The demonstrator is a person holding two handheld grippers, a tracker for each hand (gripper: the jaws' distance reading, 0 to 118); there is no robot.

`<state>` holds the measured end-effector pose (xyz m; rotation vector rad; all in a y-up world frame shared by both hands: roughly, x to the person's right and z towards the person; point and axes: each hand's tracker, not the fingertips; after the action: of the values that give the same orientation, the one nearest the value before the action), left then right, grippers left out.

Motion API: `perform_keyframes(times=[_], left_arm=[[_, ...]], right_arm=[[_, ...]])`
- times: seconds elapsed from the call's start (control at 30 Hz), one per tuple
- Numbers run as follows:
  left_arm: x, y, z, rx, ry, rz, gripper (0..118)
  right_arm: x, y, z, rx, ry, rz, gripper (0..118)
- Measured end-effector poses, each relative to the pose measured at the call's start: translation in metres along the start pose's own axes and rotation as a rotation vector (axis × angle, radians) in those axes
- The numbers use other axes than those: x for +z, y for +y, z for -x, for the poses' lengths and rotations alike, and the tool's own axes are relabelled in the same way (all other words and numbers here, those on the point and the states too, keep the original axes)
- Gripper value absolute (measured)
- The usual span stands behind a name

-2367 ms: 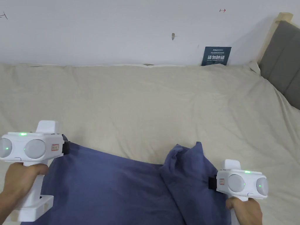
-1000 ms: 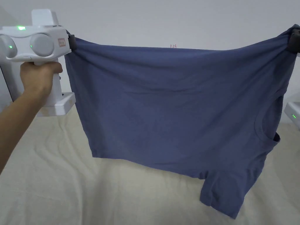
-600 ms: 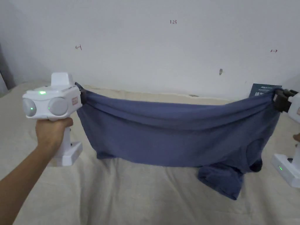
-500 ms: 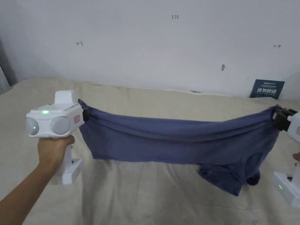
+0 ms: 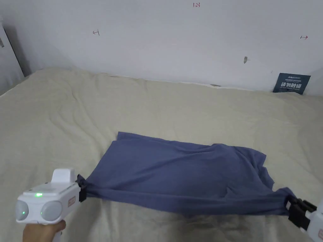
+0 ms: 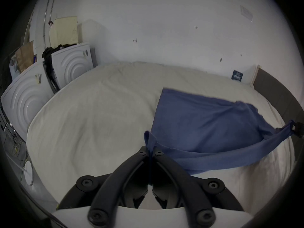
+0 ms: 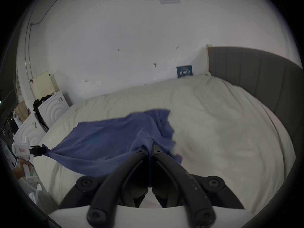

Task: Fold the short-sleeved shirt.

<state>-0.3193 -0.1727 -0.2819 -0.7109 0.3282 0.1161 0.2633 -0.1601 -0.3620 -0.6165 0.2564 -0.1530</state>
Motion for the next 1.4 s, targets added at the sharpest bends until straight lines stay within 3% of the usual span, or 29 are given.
perform_keyframes(times=[0.07,0.1,0.2,0.3,0.37,0.4,0.47,0.5,0.63,0.73,0.77,0.8,0.9,0.93,0.97,1.2,1.4], left_arm=[[0.011,-0.023,0.010,0.013,0.003,0.015,3],[0.017,-0.034,0.014,0.023,0.006,0.030,3],[0.037,-0.060,0.027,0.048,0.018,0.066,3],[0.053,-0.083,0.038,0.071,0.024,0.101,3],[0.056,-0.097,0.042,0.076,0.029,0.116,3],[0.057,-0.102,0.043,0.079,0.032,0.132,3],[0.057,-0.113,0.042,0.081,0.037,0.163,3],[0.056,-0.117,0.041,0.078,0.039,0.177,3],[0.042,-0.131,0.032,0.040,0.060,0.278,3],[0.040,-0.131,0.029,0.053,0.074,0.270,6],[0.040,-0.128,0.029,0.067,0.079,0.280,12],[0.041,-0.124,0.029,0.085,0.091,0.289,31],[0.053,-0.108,0.029,0.141,0.082,0.252,116],[0.062,-0.100,0.027,0.160,0.032,0.213,118],[0.072,-0.091,0.023,0.177,0.008,0.152,118],[0.145,-0.025,-0.023,0.162,-0.086,-0.192,116],[0.184,-0.006,-0.058,0.131,-0.107,-0.442,112]], right_arm=[[0.019,-0.025,-0.002,-0.023,-0.007,0.022,4],[0.019,-0.025,-0.004,-0.082,-0.048,0.042,4],[0.055,-0.063,-0.010,-0.113,-0.054,0.071,4],[0.078,-0.086,-0.009,-0.093,-0.028,0.092,4],[0.085,-0.100,-0.011,-0.112,-0.032,0.130,4],[0.088,-0.106,-0.007,-0.162,0.038,0.131,4],[0.088,-0.122,-0.009,-0.175,0.005,0.174,4],[0.083,-0.129,-0.014,-0.187,-0.093,0.255,4],[0.056,-0.152,-0.022,-0.230,-0.167,0.375,5],[0.046,-0.155,-0.016,-0.213,-0.184,0.407,5],[0.049,-0.152,-0.013,-0.208,-0.191,0.389,7],[0.048,-0.148,-0.012,-0.197,-0.196,0.384,23],[0.055,-0.123,0.000,-0.100,-0.235,0.347,96],[0.062,-0.113,0.008,-0.081,-0.220,0.303,104],[0.069,-0.101,0.015,-0.060,-0.215,0.235,105],[0.119,-0.021,0.074,0.080,-0.158,-0.112,105],[0.151,0.003,0.112,0.158,-0.138,-0.338,105]])
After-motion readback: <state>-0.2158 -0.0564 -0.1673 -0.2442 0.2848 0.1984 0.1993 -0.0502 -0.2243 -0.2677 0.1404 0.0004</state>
